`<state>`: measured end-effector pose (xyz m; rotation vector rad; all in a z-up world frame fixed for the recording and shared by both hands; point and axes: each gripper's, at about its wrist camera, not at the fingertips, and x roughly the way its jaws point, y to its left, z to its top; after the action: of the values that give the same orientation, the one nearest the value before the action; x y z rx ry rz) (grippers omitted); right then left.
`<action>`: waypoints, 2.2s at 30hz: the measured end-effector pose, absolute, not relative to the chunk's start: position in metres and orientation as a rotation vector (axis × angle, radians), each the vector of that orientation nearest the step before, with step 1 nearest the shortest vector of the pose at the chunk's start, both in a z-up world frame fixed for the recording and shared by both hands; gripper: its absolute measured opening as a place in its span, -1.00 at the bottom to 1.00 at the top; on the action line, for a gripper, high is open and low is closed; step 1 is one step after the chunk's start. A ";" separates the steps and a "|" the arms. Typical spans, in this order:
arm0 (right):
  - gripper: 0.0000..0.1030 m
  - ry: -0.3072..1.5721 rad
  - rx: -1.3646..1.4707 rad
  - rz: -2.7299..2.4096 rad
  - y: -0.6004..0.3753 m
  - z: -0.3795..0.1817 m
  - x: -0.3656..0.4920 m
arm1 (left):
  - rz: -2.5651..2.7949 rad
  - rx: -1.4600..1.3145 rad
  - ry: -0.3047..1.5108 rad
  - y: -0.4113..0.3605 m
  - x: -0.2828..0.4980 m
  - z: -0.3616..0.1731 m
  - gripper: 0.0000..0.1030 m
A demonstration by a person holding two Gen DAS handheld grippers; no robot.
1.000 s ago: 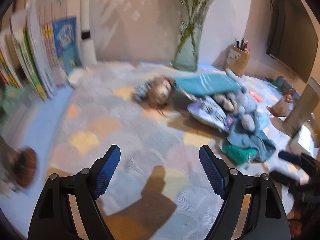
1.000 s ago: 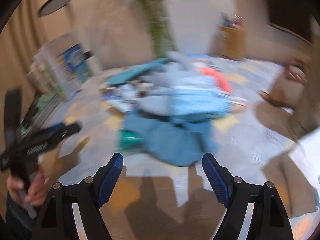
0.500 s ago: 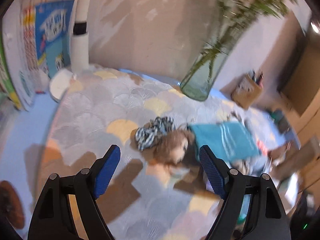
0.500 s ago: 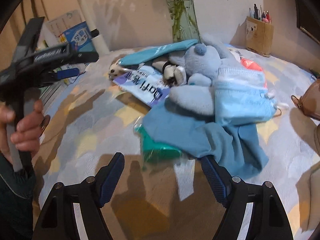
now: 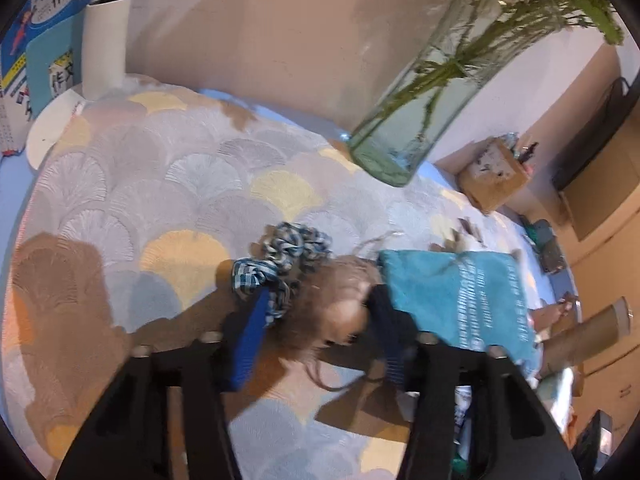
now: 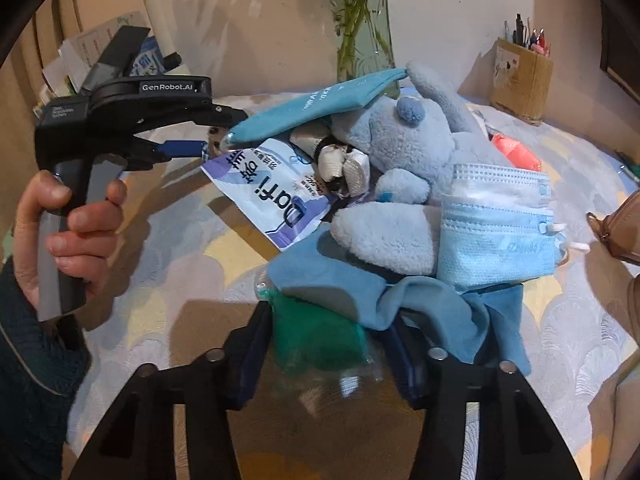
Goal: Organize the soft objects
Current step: 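Grasp the brown plush bear with the left tool while the right tool grasps the green packet, then lift and carry the plush bear and green packet toward the glass bowl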
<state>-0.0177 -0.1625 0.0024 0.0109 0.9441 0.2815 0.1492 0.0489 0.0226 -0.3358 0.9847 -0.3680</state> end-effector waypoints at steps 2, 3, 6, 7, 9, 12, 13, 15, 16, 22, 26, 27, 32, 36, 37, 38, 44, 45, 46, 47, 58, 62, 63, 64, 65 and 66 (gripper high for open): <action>-0.12 0.939 0.012 0.305 -0.162 0.003 -0.020 | -0.358 -0.310 0.966 0.047 0.143 0.028 -0.35; -0.18 0.935 0.023 0.328 -0.163 0.004 -0.022 | -0.358 -0.308 0.963 0.048 0.141 0.029 -0.41; -0.20 0.909 0.063 0.411 -0.164 0.010 -0.031 | -0.362 -0.336 0.961 0.060 0.130 0.034 -0.53; -0.20 0.895 0.077 0.438 -0.166 0.014 -0.035 | -0.366 -0.344 0.958 0.066 0.123 0.036 -0.53; -0.20 0.900 0.101 0.478 -0.166 0.016 -0.043 | -0.367 -0.341 0.950 0.076 0.110 0.042 -0.53; -0.20 0.920 0.112 0.502 -0.164 0.012 -0.053 | -0.390 -0.317 0.948 0.084 0.090 0.049 -0.53; -0.20 0.929 0.106 0.512 -0.162 0.011 -0.057 | -0.406 -0.307 0.951 0.086 0.082 0.050 -0.53; -0.20 0.938 0.103 0.527 -0.158 0.012 -0.064 | -0.433 -0.280 0.961 0.088 0.068 0.050 -0.51; -0.20 0.938 0.099 0.536 -0.156 0.013 -0.069 | -0.440 -0.258 0.971 0.087 0.062 0.049 -0.41; -0.10 0.987 0.019 0.531 -0.145 0.009 -0.076 | -0.434 -0.212 1.011 0.076 0.043 0.029 -0.08; 0.18 0.985 0.012 0.556 -0.150 0.008 -0.093 | -0.384 -0.123 1.018 0.060 0.045 0.018 -0.06; 0.19 0.986 0.009 0.560 -0.152 0.008 -0.095 | -0.373 -0.108 1.011 0.058 0.046 0.017 -0.06; 0.19 0.992 0.029 0.567 -0.160 0.006 -0.101 | -0.339 -0.101 0.950 0.054 0.051 0.012 -0.07; 0.19 0.979 -0.028 0.536 -0.146 0.004 -0.091 | -0.331 -0.108 0.924 0.054 0.051 0.010 -0.19; 0.19 0.973 -0.038 0.531 -0.143 0.004 -0.090 | -0.328 -0.107 0.914 0.054 0.050 0.011 -0.23; 0.19 0.969 -0.050 0.519 -0.138 0.004 -0.087 | -0.336 -0.107 0.906 0.054 0.048 0.012 -0.25; -0.23 0.983 -0.061 0.516 -0.122 0.008 -0.074 | -0.344 -0.157 0.885 0.061 0.047 0.014 -0.26; -0.23 0.990 -0.011 0.537 -0.127 0.010 -0.072 | -0.349 -0.170 0.884 0.063 0.047 0.015 -0.26; -0.23 0.999 0.074 0.582 -0.135 0.014 -0.070 | -0.349 -0.176 0.882 0.064 0.047 0.015 -0.26; -0.23 1.003 0.159 0.632 -0.143 0.017 -0.068 | -0.352 -0.179 0.881 0.064 0.047 0.015 -0.26; -0.23 1.078 0.533 0.937 -0.178 0.014 -0.076 | -0.370 -0.178 0.865 0.063 0.035 0.022 -0.26; -0.23 0.899 0.481 0.916 -0.194 0.054 -0.085 | -0.385 -0.166 0.820 0.058 0.021 0.039 -0.26; -0.23 0.860 0.465 0.894 -0.198 0.062 -0.086 | -0.388 -0.162 0.811 0.056 0.019 0.042 -0.26; -0.23 0.821 0.456 0.863 -0.203 0.070 -0.087 | -0.396 -0.158 0.802 0.053 0.017 0.048 -0.26; -0.23 0.797 0.454 0.826 -0.206 0.075 -0.086 | -0.407 -0.151 0.792 0.048 0.015 0.053 -0.26; -0.23 0.780 0.453 0.767 -0.210 0.078 -0.081 | -0.414 -0.144 0.785 0.045 0.013 0.057 -0.26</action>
<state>-0.0810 -0.2101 0.0779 0.4535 0.7798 0.7674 0.0134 0.0449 0.0568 -0.1440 0.7853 -0.4138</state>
